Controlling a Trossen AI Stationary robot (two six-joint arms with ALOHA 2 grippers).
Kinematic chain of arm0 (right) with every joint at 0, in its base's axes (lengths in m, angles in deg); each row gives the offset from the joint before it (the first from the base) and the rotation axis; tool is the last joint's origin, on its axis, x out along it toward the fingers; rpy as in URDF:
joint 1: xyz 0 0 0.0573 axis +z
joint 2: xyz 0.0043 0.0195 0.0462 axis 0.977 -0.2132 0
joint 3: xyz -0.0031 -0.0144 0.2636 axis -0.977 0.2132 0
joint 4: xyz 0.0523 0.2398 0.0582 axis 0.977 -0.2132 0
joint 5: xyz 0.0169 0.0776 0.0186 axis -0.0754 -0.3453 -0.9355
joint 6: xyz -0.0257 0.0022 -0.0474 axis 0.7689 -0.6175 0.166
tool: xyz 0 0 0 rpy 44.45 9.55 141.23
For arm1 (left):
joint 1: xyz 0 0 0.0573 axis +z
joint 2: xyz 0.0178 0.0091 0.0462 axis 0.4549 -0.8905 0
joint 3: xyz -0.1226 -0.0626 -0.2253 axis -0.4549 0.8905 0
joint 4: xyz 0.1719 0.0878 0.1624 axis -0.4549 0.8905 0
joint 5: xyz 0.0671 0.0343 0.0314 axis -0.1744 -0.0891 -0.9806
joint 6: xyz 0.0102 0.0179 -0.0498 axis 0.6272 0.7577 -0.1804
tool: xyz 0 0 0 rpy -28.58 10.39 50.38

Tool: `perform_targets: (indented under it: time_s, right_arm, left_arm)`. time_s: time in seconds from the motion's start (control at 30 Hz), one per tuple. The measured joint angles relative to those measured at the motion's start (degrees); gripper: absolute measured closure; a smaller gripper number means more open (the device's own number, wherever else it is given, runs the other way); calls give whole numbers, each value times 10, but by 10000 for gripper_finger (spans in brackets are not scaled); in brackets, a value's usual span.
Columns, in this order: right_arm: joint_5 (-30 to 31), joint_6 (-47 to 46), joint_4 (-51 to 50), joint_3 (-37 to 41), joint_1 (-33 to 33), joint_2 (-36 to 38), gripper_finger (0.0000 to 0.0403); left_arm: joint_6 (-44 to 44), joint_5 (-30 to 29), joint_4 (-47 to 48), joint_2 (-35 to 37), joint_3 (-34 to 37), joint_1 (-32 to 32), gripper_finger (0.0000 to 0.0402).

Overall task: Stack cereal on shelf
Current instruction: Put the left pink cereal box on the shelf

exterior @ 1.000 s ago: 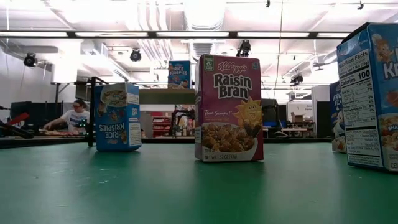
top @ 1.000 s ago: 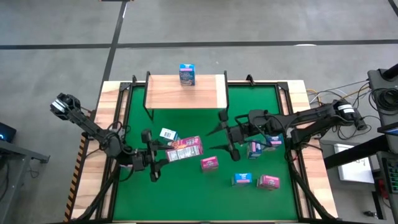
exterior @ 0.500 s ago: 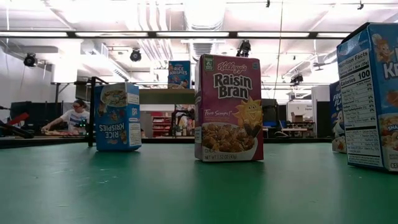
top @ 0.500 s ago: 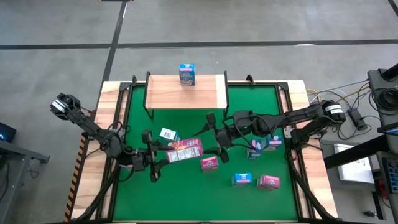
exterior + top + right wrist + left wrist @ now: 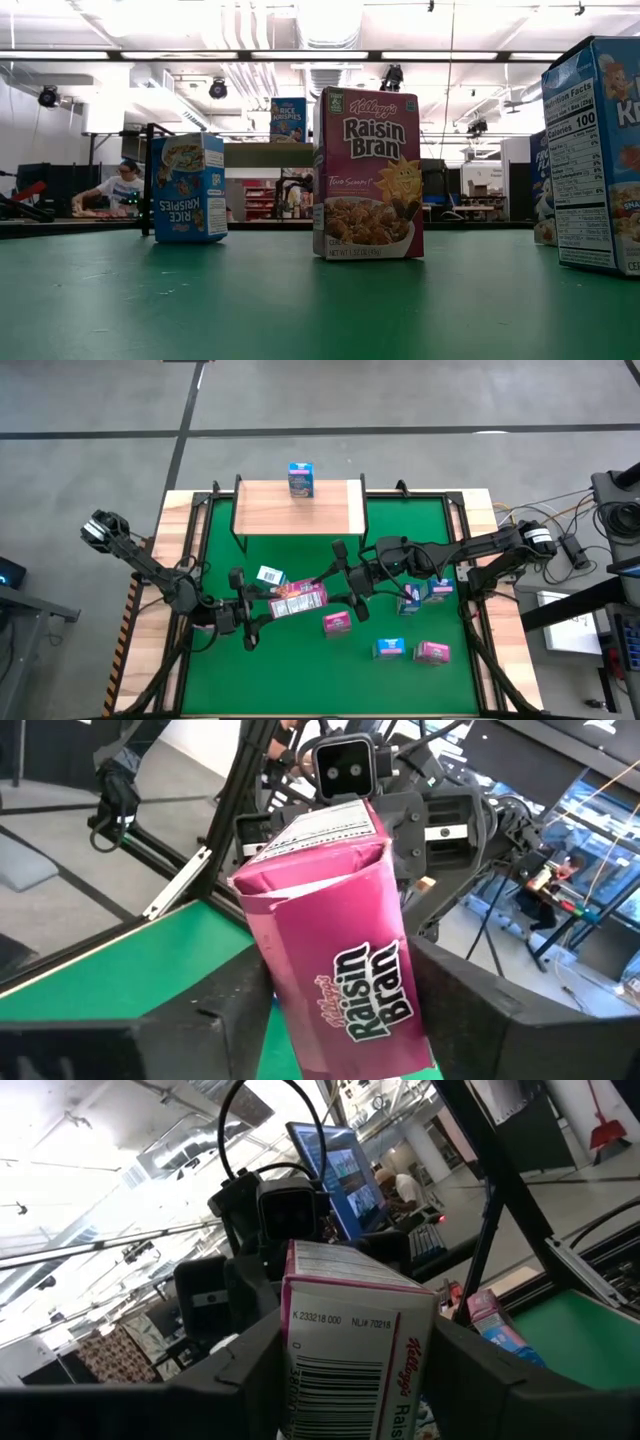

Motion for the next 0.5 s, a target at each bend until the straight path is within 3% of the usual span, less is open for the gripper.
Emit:
perform_targets:
  time_s: [0.23,0.33,0.5]
  right_arm:
    - [1,-15,-1,-1,0,1,220]
    - [3,-22,-3,-1,0,2,221]
    - [68,-32,-28,-1,0,24,222]
  left_arm:
    - [-13,-5,0,0,0,0,183]
    - [-16,-40,0,0,0,-1,160]
    - [-7,-99,0,0,0,-1,126]
